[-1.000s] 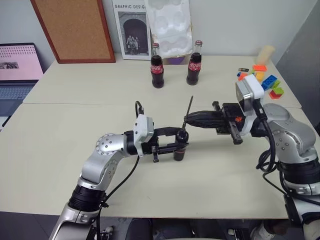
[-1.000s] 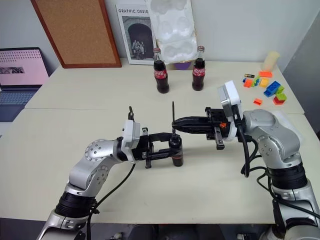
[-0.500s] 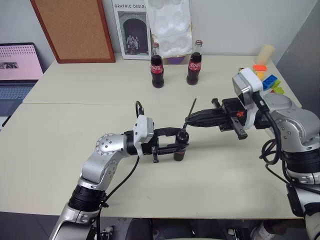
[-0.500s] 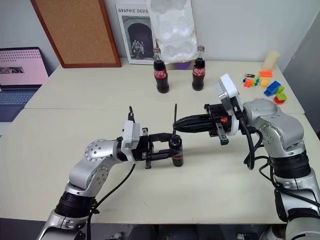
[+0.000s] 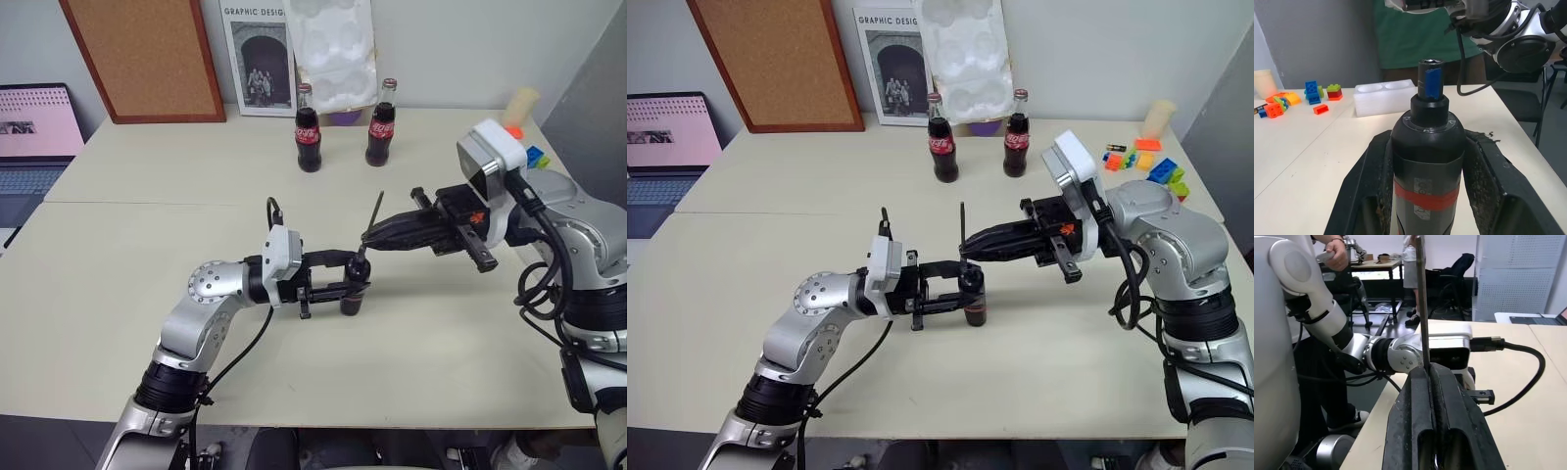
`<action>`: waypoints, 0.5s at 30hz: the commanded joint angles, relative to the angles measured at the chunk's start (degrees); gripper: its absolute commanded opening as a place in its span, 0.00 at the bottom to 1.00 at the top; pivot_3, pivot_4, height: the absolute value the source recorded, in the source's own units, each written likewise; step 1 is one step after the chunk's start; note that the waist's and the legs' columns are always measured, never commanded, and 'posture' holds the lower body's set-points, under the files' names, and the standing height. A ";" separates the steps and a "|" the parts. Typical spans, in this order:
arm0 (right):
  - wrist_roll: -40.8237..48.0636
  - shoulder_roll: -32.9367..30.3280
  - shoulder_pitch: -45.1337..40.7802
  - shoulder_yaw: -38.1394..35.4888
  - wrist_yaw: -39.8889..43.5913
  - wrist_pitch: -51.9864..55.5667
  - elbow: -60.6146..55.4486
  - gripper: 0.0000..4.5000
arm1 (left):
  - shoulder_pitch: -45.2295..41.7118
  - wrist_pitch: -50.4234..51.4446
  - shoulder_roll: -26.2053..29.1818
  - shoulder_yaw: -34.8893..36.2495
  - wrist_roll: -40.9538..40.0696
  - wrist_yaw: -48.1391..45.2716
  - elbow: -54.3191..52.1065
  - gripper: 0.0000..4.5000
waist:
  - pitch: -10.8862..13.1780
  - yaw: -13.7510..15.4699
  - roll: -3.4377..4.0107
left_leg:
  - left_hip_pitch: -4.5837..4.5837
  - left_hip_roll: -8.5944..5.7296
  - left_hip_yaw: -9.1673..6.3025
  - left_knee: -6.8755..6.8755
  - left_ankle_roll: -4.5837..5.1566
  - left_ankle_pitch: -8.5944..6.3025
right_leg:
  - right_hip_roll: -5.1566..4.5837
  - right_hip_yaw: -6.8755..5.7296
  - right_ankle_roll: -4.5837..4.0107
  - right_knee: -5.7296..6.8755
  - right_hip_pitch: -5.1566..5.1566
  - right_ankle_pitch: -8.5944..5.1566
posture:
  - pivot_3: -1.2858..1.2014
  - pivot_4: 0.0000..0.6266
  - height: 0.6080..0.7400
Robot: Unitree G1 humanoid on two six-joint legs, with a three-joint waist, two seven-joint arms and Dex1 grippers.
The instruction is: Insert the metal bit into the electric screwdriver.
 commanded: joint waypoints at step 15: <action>-5.83 0.37 -5.07 2.11 6.52 -4.45 6.62 0.00 | 0.59 -0.09 1.19 -0.74 0.87 -0.55 0.14 0.36 | 0.01 0.00 0.01 | -0.01 0.00 0.00 0.00 0.00 0.00 | 0.00 0.00 -0.04 0.00 -0.01 0.02 | 0.52 0.24 1.00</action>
